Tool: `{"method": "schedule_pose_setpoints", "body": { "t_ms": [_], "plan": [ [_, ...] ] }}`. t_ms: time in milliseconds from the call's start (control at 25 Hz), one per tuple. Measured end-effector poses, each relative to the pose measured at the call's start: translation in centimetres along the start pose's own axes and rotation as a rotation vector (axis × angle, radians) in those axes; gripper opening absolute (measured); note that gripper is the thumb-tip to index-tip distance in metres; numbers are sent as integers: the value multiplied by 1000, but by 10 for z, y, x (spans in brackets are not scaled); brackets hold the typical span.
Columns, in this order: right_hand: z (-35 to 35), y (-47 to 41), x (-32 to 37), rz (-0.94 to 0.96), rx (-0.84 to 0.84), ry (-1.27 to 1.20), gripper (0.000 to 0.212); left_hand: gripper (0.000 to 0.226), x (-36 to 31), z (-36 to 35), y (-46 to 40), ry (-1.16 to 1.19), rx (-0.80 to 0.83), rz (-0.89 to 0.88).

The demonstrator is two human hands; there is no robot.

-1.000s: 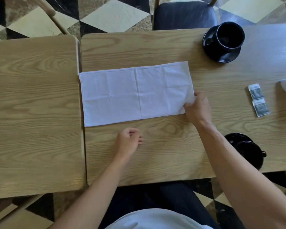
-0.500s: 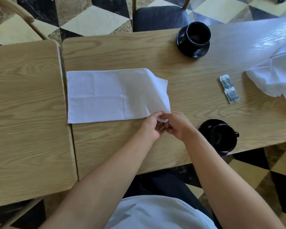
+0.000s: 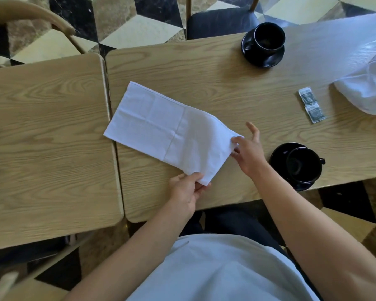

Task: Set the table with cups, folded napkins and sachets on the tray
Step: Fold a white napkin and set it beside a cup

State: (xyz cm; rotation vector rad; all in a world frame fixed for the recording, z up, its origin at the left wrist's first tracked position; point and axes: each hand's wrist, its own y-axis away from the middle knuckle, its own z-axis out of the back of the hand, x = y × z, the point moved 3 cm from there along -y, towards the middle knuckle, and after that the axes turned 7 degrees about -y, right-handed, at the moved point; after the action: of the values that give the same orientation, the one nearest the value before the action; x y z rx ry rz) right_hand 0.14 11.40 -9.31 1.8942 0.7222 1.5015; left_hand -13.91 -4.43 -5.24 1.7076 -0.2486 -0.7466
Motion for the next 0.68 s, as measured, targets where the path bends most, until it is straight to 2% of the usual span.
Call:
{"method": "schedule_pose_setpoints", "body": {
  "t_ms": [80,120,200,280,320,400,440,520,600,680],
  "plan": [
    [3,1,0,67,35,169,38,54,-1,17,3,6,-151,-142],
    [4,1,-2,84,63,229,37,52,-2,22,5,-2,-175,-216],
    [8,2,-1,148,121,347,51,38,-3,24,9,-12,-135,-305],
    [12,3,7,249,187,494,61,42,0,21,12,-10,-77,-353],
    [13,5,13,300,211,550,57,48,2,19,14,-67,-72,-405],
    [8,7,30,400,249,608,38,53,-2,13,21,-312,-185,-568],
    [2,8,42,443,280,633,31,50,-7,11,26,-421,-296,-652],
    [-20,13,69,520,364,682,29,32,-32,10,38,-523,-495,-818],
    [-49,20,101,602,463,694,27,16,-72,8,52,-569,-536,-1004],
    [-84,30,141,689,506,705,20,26,-122,8,71,-697,-553,-1202]
  ]
}}
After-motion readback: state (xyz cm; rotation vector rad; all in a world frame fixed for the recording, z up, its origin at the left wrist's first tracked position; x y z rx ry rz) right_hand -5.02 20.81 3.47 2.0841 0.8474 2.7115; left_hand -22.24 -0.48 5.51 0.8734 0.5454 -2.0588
